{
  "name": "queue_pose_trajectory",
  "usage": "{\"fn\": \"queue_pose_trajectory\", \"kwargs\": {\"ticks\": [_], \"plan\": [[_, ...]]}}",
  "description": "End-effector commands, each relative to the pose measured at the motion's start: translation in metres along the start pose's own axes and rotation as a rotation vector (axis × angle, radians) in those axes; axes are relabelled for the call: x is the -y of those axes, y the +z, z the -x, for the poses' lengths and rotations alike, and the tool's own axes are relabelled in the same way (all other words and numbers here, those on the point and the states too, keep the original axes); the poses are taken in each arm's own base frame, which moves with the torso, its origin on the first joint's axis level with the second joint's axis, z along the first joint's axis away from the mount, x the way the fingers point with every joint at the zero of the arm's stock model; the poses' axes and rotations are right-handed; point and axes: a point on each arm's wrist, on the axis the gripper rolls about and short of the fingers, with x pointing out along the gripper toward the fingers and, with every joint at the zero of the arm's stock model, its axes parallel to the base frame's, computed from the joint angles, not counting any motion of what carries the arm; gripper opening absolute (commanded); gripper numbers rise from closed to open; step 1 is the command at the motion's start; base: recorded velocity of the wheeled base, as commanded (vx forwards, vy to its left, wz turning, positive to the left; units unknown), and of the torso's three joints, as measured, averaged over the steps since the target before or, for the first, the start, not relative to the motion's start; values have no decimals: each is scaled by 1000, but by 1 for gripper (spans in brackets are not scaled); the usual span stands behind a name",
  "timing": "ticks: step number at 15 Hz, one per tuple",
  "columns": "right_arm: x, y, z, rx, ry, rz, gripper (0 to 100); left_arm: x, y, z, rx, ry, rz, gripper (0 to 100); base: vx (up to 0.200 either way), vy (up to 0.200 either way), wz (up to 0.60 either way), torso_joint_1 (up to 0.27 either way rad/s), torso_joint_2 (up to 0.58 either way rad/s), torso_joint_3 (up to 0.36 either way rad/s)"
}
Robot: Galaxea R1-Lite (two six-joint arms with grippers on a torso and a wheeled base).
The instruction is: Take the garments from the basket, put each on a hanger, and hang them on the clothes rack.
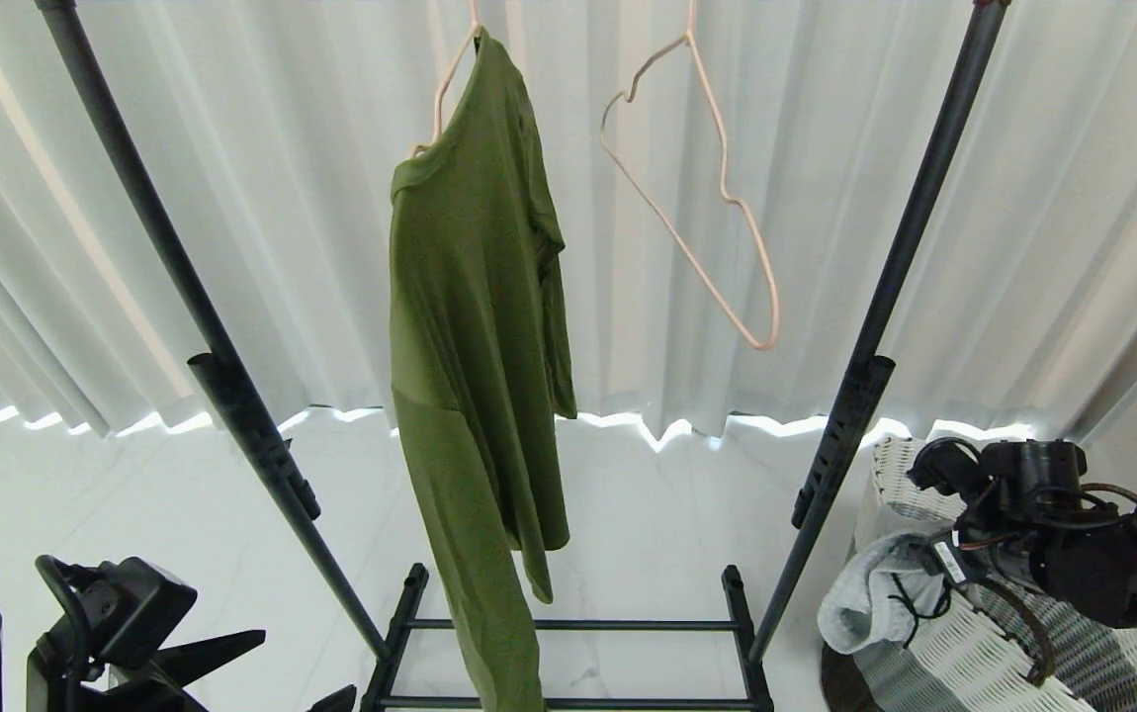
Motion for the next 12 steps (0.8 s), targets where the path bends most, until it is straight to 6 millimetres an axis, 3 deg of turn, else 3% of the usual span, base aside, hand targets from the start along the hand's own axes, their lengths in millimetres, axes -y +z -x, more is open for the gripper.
{"fn": "queue_pose_trajectory", "kwargs": {"ticks": [1,9,12], "plan": [[4,6,8,28,-12,-5,0,0,1,0,3,0,-2,100,0,0,0,0,0,0],[2,6,12,22,-31,-3,0,0,2,-1,4,0,-4,100,0,0,0,0,0,0],[11,23,39,70,-46,-14,0,-1,4,-1,9,-1,-14,100,0,0,0,0,0,0]]}}
